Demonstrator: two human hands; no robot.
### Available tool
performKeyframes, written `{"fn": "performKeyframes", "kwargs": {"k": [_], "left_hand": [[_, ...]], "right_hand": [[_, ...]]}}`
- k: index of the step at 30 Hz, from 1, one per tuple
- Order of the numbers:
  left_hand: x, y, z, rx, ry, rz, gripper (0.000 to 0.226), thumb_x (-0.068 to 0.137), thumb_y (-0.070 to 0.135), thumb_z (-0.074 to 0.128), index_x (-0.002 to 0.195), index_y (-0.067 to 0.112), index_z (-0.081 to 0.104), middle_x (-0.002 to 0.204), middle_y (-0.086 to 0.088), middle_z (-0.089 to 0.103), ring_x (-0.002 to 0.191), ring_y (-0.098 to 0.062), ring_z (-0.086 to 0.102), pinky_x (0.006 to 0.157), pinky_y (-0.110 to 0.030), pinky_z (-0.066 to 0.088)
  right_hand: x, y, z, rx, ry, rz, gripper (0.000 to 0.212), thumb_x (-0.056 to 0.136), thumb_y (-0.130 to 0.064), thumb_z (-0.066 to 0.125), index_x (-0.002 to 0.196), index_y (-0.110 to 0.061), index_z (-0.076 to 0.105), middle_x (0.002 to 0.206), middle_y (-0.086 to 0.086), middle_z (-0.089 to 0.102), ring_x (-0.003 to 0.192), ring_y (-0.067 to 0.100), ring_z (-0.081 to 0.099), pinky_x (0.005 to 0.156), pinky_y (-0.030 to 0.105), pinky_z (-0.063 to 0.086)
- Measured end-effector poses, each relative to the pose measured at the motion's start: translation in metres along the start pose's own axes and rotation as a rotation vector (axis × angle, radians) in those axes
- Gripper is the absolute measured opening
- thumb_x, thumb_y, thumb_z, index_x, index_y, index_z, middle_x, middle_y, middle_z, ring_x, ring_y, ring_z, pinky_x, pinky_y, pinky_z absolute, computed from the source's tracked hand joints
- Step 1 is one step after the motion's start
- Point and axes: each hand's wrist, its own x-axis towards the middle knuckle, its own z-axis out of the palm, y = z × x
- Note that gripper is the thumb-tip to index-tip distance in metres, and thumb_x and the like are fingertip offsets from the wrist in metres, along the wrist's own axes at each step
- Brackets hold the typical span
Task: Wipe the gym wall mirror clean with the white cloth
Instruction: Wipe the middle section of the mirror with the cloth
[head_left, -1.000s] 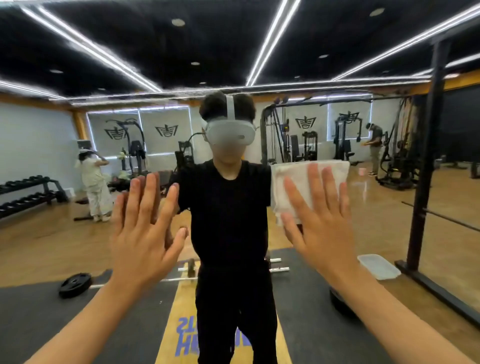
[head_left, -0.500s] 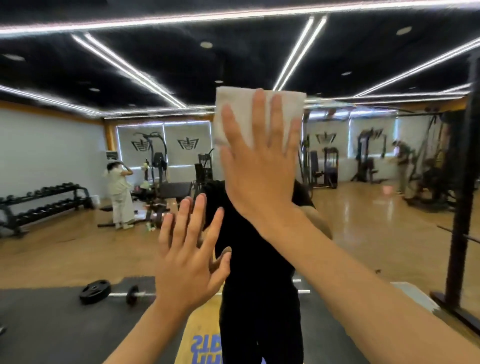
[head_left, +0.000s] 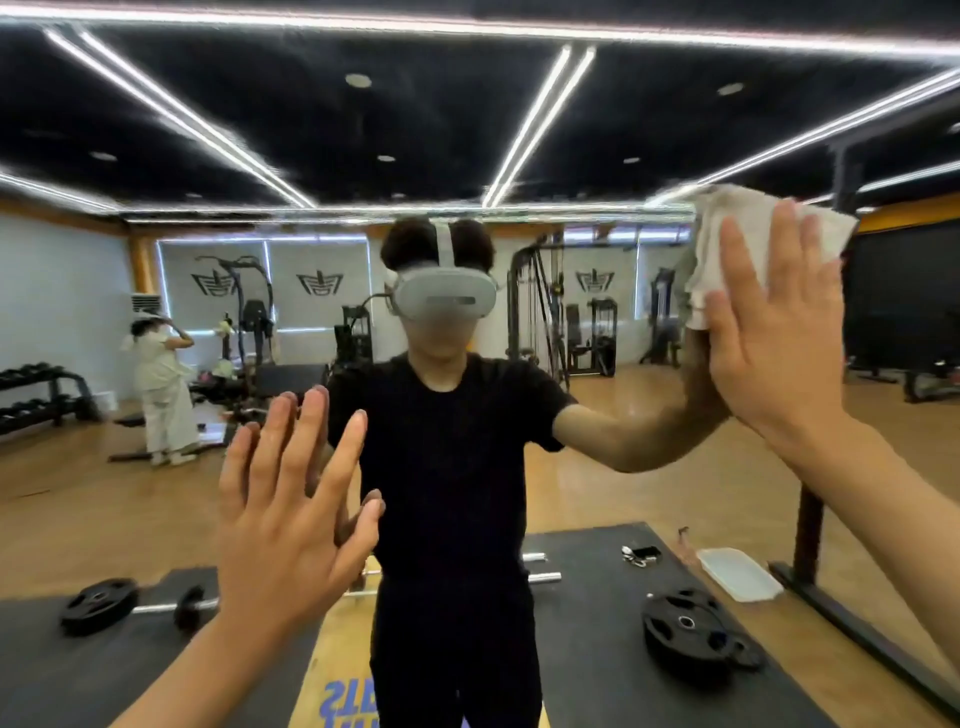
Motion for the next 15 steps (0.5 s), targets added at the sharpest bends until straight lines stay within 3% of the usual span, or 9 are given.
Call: {"fn": "performKeyframes", "kwargs": {"k": [2, 5, 8, 11, 15], "left_hand": [[0.001, 0.000, 0.001, 0.003, -0.001, -0.002, 0.071, 0.100, 0.046, 0.049, 0.165, 0.021, 0.032, 0.172, -0.016, 0.026, 0.160, -0.036, 0.021, 0.130, -0.057, 0.016], [0.001, 0.001, 0.001, 0.006, -0.004, -0.001, 0.068, 0.101, 0.045, 0.048, 0.162, 0.018, 0.037, 0.172, -0.018, 0.027, 0.161, -0.035, 0.018, 0.131, -0.055, 0.012], [-0.001, -0.003, 0.002, -0.012, -0.008, 0.008, 0.070, 0.101, 0.045, 0.050, 0.163, 0.016, 0.035, 0.172, -0.017, 0.025, 0.161, -0.036, 0.019, 0.130, -0.057, 0.015], [-0.003, -0.009, 0.002, -0.055, 0.007, 0.005, 0.077, 0.101, 0.045, 0.052, 0.165, 0.008, 0.029, 0.174, -0.015, 0.022, 0.161, -0.035, 0.020, 0.130, -0.058, 0.015], [-0.006, -0.010, 0.002, -0.065, 0.016, 0.008, 0.081, 0.101, 0.043, 0.055, 0.165, 0.003, 0.025, 0.174, -0.017, 0.021, 0.161, -0.035, 0.020, 0.130, -0.056, 0.015]], "right_hand": [[-0.005, -0.005, 0.005, 0.048, 0.036, 0.136, 0.060, 0.113, -0.048, 0.017, 0.169, -0.029, 0.003, 0.176, 0.014, -0.004, 0.162, 0.037, -0.004, 0.126, 0.066, 0.008], [0.000, -0.074, 0.016, 0.120, 0.094, 0.277, 0.060, 0.115, -0.046, 0.018, 0.169, -0.029, -0.002, 0.175, 0.014, -0.010, 0.161, 0.037, -0.009, 0.126, 0.067, 0.003], [-0.008, -0.176, 0.028, 0.151, 0.099, 0.040, 0.059, 0.114, -0.046, 0.015, 0.169, -0.028, 0.002, 0.175, 0.016, -0.009, 0.161, 0.038, -0.011, 0.127, 0.064, -0.005], [-0.031, -0.254, 0.037, 0.141, 0.050, -0.255, 0.057, 0.113, -0.045, 0.022, 0.169, -0.030, 0.015, 0.176, 0.015, 0.000, 0.162, 0.037, -0.006, 0.127, 0.063, -0.001], [-0.056, -0.217, 0.044, 0.139, -0.017, -0.460, 0.057, 0.113, -0.045, 0.033, 0.167, -0.035, 0.019, 0.176, 0.009, 0.005, 0.163, 0.030, -0.002, 0.130, 0.057, 0.002]]}}
